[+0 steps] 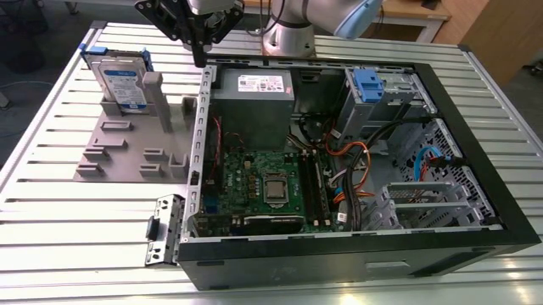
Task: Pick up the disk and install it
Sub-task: 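Reach for the disk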
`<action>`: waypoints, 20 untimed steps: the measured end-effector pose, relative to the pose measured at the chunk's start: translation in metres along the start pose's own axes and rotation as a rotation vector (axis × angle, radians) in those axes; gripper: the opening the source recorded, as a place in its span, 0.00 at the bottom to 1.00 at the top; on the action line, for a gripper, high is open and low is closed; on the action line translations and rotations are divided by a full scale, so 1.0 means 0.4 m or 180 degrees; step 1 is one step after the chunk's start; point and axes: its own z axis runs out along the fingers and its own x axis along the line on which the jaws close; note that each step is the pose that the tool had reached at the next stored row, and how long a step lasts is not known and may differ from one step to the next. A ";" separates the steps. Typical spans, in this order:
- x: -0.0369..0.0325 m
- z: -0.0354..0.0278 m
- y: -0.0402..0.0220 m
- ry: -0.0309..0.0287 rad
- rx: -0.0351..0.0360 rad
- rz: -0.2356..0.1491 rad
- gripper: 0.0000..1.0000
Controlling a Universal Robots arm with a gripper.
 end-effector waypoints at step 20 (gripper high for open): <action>0.020 -0.001 -0.001 0.0000 0.0000 0.0000 0.10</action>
